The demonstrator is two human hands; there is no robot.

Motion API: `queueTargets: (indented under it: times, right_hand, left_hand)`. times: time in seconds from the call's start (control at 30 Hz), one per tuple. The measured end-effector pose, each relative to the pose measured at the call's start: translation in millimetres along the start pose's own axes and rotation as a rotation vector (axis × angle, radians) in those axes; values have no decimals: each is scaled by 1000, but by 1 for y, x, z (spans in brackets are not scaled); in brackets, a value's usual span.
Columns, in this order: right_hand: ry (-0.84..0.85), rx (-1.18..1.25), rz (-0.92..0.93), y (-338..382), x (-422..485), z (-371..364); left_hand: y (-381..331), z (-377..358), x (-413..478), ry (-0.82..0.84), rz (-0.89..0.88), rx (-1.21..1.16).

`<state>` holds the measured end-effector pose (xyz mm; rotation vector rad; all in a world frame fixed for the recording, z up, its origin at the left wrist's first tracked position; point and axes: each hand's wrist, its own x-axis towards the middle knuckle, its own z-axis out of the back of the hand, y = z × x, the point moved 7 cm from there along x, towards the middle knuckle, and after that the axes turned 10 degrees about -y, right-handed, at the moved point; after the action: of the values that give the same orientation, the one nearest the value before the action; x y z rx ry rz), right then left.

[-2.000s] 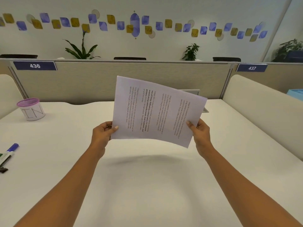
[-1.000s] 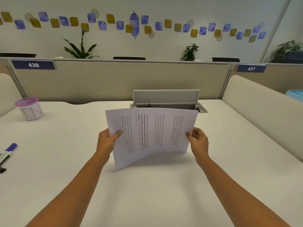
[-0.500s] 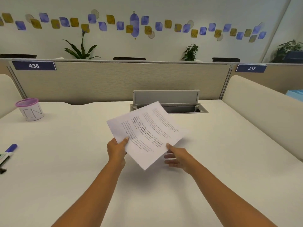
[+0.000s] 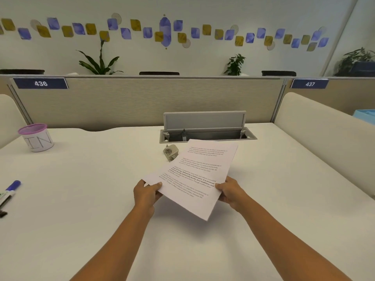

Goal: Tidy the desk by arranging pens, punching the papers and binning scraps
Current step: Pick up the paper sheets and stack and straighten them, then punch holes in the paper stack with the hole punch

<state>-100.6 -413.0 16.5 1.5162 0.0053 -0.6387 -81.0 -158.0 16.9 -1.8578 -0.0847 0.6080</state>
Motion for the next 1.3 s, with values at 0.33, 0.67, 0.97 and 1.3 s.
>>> queueTargets:
  times: [0.33, 0.67, 0.97, 1.3]
  right_hand:
    - [-200, -166, 50, 5, 20, 44]
    - [-399, -320, 75, 2, 46, 69]
    - [-526, -562, 152, 4, 65, 65]
    - [-656, -839, 324, 6, 82, 54]
  left_hand:
    - [3, 9, 9, 16, 44, 53]
    - [-3, -4, 31, 65, -70, 324]
    - [-30, -45, 73, 165, -348, 850]
    - [-54, -123, 108, 346, -928, 1804]
